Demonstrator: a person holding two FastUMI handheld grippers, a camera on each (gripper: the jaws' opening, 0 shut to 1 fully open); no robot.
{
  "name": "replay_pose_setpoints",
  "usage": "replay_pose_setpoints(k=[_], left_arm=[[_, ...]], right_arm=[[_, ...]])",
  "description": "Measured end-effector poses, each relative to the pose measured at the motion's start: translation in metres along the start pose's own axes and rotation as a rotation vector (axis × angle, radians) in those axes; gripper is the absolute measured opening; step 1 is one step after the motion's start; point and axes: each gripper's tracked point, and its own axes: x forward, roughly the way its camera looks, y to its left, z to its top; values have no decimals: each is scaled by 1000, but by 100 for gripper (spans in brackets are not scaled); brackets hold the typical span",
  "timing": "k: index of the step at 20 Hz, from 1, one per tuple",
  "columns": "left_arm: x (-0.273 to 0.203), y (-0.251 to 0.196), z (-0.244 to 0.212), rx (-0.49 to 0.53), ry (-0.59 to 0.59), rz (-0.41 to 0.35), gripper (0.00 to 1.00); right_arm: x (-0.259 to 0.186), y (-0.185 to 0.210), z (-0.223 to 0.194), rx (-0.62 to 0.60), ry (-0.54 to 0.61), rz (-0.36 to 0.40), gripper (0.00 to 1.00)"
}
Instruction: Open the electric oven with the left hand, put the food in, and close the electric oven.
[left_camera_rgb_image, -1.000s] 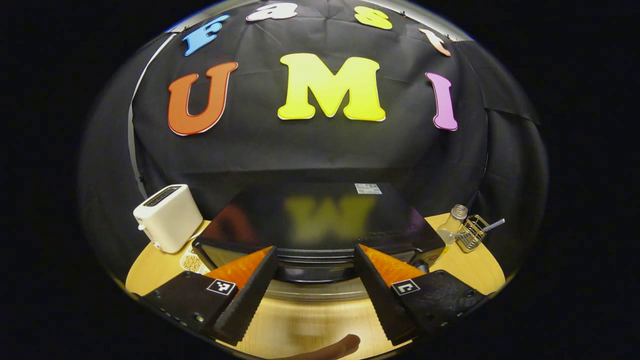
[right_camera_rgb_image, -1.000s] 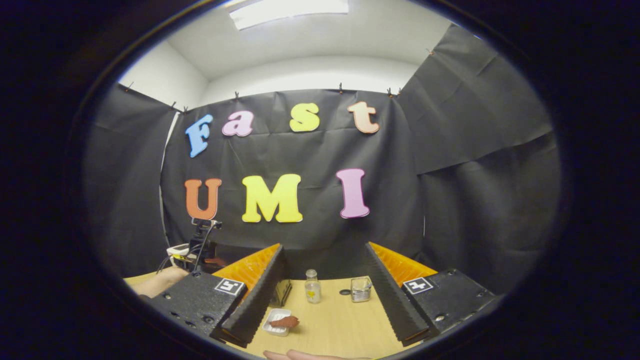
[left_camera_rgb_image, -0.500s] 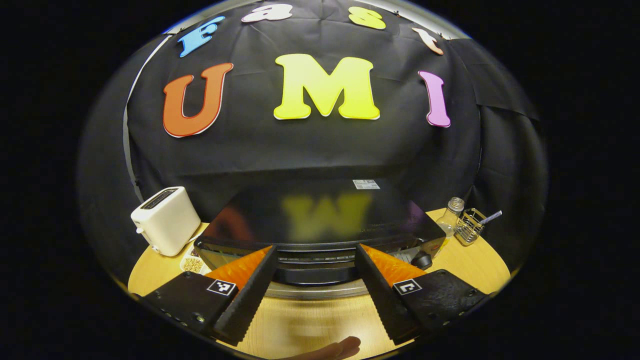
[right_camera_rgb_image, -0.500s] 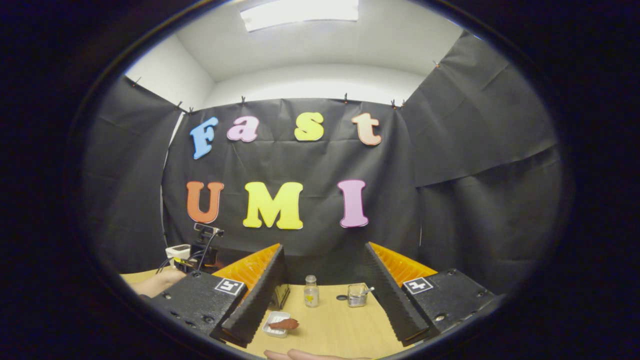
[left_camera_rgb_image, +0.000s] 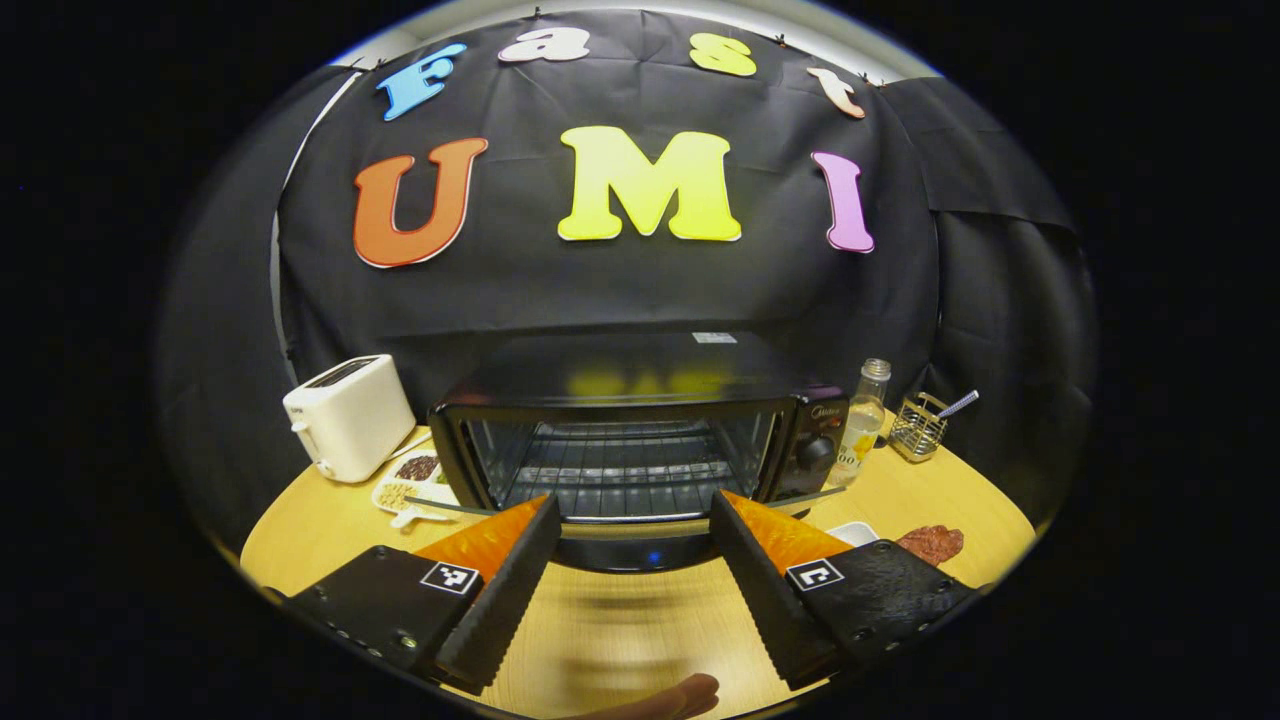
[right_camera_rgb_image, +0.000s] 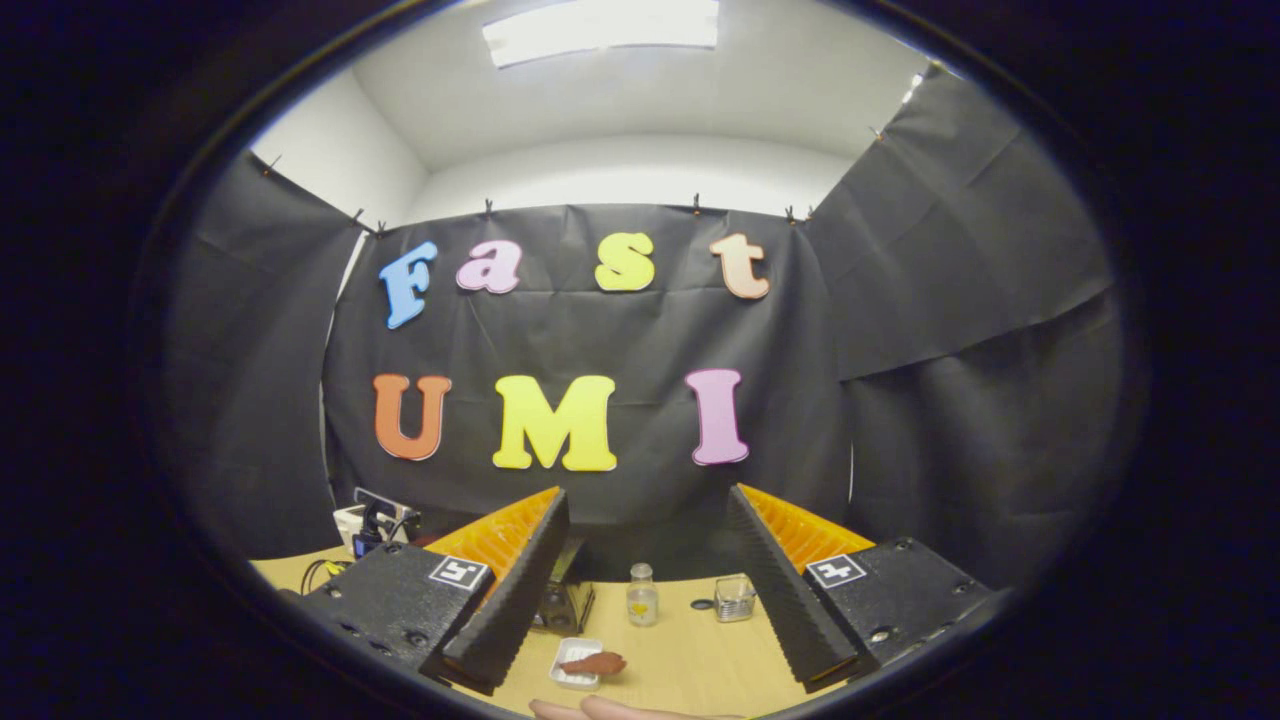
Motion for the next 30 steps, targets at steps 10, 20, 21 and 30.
replay_pose_setpoints(k=[10, 20, 21, 30], left_arm=[[-24, -5, -55, 14, 34, 1, 95], [-29, -8, -90, 26, 55, 1, 95], [-29, -9, -98, 26, 73, 1, 95], [-29, -16, -137, -25, 131, 6, 95]], right_arm=[[-27, -19, -4, -16, 25, -32, 100], [-30, -31, -7, -57, -1, -77, 96], [-28, -30, -9, -56, 3, -75, 96], [-13, -28, -36, -32, 71, -48, 100]])
